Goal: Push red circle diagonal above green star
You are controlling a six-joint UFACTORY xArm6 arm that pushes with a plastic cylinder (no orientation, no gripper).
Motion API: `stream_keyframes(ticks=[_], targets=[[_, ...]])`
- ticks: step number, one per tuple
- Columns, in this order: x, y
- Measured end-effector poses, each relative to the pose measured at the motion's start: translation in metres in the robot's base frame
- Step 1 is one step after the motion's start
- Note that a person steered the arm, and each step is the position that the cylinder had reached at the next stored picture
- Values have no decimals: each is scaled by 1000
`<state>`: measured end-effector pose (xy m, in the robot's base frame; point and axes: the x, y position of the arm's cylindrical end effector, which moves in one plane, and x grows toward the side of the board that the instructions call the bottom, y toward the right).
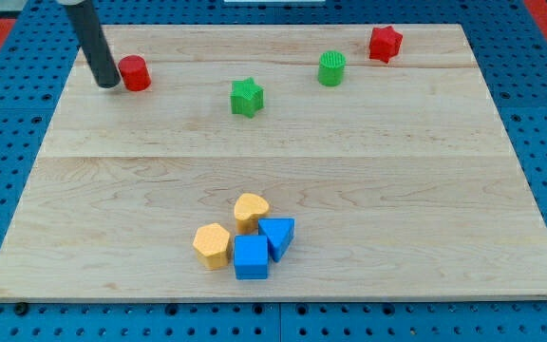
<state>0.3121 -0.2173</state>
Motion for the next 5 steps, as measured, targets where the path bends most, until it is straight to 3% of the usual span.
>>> stream_keyframes(ticks=[2,5], targets=[[-6,37],[119,-2]])
